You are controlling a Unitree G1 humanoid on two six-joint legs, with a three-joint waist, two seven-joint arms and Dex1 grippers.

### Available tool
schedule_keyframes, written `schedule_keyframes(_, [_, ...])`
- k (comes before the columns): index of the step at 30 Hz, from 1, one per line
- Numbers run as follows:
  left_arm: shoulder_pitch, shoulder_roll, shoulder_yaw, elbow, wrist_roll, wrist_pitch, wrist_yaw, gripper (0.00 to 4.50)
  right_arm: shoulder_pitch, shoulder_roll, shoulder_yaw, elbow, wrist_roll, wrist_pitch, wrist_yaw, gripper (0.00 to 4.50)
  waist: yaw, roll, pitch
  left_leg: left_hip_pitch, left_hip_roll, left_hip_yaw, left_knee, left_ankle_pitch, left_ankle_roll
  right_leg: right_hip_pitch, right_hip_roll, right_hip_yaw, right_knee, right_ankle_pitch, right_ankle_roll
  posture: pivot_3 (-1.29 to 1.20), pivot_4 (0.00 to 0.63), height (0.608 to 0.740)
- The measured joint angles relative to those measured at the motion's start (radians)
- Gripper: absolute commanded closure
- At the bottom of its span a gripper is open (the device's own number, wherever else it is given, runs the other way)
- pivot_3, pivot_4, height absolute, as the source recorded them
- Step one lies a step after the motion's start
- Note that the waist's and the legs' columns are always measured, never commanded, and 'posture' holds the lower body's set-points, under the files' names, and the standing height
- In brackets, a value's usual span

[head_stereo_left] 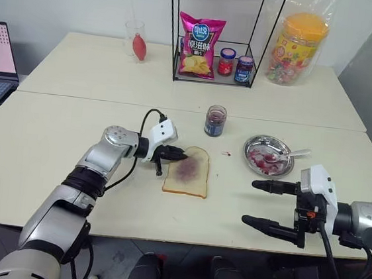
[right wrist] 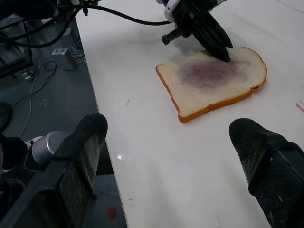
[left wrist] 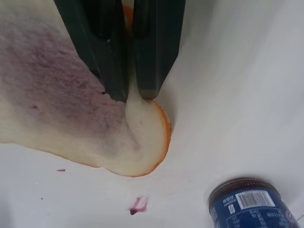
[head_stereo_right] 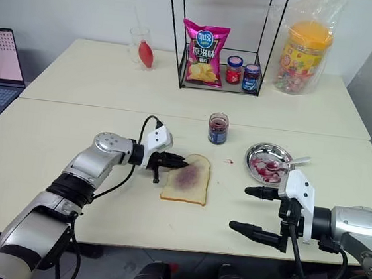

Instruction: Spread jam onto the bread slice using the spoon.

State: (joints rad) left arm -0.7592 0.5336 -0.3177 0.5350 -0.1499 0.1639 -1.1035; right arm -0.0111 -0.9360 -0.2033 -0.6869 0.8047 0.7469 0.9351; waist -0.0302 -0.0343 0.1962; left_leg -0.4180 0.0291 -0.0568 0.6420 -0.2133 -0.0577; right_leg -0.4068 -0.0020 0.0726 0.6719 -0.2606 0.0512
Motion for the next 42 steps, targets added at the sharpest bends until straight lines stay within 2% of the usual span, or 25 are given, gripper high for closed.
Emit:
schedule_keyframes(4, [-0.002, -0.01, 0.007, 0.016, 0.02, -0.028, -0.006, 4.49, 0.005, 0.0, 0.001, 0.0, -0.005, -0.017, 0.001, 0.0, 0.0, 0.0, 0.0, 0.0, 0.0, 0.0, 0.0, 0.0, 0.0, 0.0, 0.0, 0.0, 0.0, 0.0, 0.0, 0.0, 0.15, 0.74])
schedule_keyframes(6, [-0.003, -0.014, 0.011, 0.02, 0.034, -0.048, 0.002, 3.92, 0.014, 0.0, 0.001, 0.0, -0.006, -0.019, 0.001, 0.0, 0.0, 0.0, 0.0, 0.0, 0.0, 0.0, 0.0, 0.0, 0.0, 0.0, 0.0, 0.0, 0.0, 0.0, 0.0, 0.0, 0.15, 0.74])
schedule_keyframes(11, [-0.006, -0.017, 0.028, 0.025, 0.051, -0.067, 0.011, 3.02, 0.025, 0.0, 0.001, 0.0, -0.006, -0.022, 0.002, 0.0, 0.0, 0.0, 0.0, 0.0, 0.0, 0.0, 0.0, 0.0, 0.0, 0.0, 0.0, 0.0, 0.001, 0.0, 0.0, 0.0, 0.15, 0.74])
schedule_keyframes(20, [-0.013, -0.017, 0.06, 0.032, 0.092, -0.141, 0.077, 1.12, 0.018, -0.003, 0.003, 0.018, -0.04, -0.044, 0.002, 0.0, 0.0, 0.0, 0.0, 0.0, 0.0, 0.0, 0.001, 0.0, 0.0, 0.0, 0.0, 0.0, 0.001, 0.0, 0.0, 0.0, 0.15, 0.74])
schedule_keyframes(24, [-0.064, -0.019, 0.087, 0.095, 0.119, -0.21, 0.137, 1.12, 0.007, 0.009, -0.004, 0.04, -0.07, -0.073, -0.014, 0.0, 0.001, 0.0, 0.0, 0.0, 0.0, 0.0, 0.001, 0.0, 0.0, 0.0, 0.0, 0.0, 0.001, 0.0, 0.0, 0.0, 0.15, 0.74])
schedule_keyframes(28, [-0.084, -0.026, 0.105, 0.102, 0.124, -0.248, 0.15, 1.12, 0.007, 0.039, -0.066, 0.083, -0.078, -0.088, -0.049, 0.0, 0.001, 0.0, 0.0, 0.0, -0.001, 0.0, 0.001, 0.0, 0.0, 0.001, 0.0, 0.0, 0.001, 0.0, 0.001, 0.0, 0.15, 0.74])
schedule_keyframes(29, [-0.066, -0.016, 0.106, 0.051, 0.116, -0.252, 0.114, 0.84, 0.012, 0.063, -0.111, 0.106, -0.076, -0.085, -0.083, 0.0, 0.0, 0.0, 0.0, 0.0, -0.001, 0.0, 0.0, 0.0, 0.0, 0.001, 0.0, 0.0, 0.001, 0.0, 0.001, 0.0, 0.15, 0.74])
schedule_keyframes(31, [-0.04, -0.002, 0.106, -0.02, 0.102, -0.255, 0.075, 0.72, 0.02, 0.089, -0.147, 0.132, -0.078, -0.085, -0.117, 0.0, 0.0, 0.0, 0.0, 0.0, 0.0, 0.0, 0.0, 0.0, 0.0, 0.001, 0.0, 0.0, 0.001, 0.0, 0.001, 0.0, 0.15, 0.74])
schedule_keyframes(34, [0.045, 0.052, 0.105, -0.239, 0.059, -0.221, -0.02, 0.1, 0.02, 0.198, -0.202, 0.198, -0.106, -0.122, -0.227, 0.0, -0.003, 0.002, 0.001, 0.001, 0.0, 0.0, -0.001, 0.0, 0.0, 0.0, 0.0, 0.0, 0.003, 0.0, 0.0, 0.0, 0.15, 0.74])
schedule_keyframes(36, [0.111, 0.102, 0.116, -0.426, -0.018, -0.107, -0.07, 0.04, -0.019, 0.271, -0.232, 0.223, -0.113, -0.113, -0.347, 0.0, -0.005, 0.003, 0.001, 0.002, 0.001, 0.0, 0.0, 0.0, 0.0, 0.0, 0.001, 0.001, 0.005, -0.001, -0.001, 0.0, 0.15, 0.74])
schedule_keyframes(38, [0.127, 0.118, 0.125, -0.498, -0.061, -0.057, -0.089, 0.04, -0.033, 0.289, -0.246, 0.225, -0.113, -0.101, -0.399, 0.0, -0.004, 0.004, 0.001, 0.003, 0.001, 0.0, 0.0, 0.0, 0.0, 0.0, 0.001, 0.001, 0.006, -0.001, -0.001, 0.0, 0.15, 0.74])
schedule_keyframes(42, [0.251, 0.224, 0.217, -0.776, -0.217, 0.193, -0.084, 0.04, -0.124, 0.446, -0.265, 0.276, -0.128, -0.105, -0.603, 0.0, -0.014, 0.004, 0.001, 0.003, 0.002, -0.001, 0.0, 0.0, 0.0, 0.0, 0.002, 0.001, 0.007, -0.002, -0.003, 0.0, 0.15, 0.74])
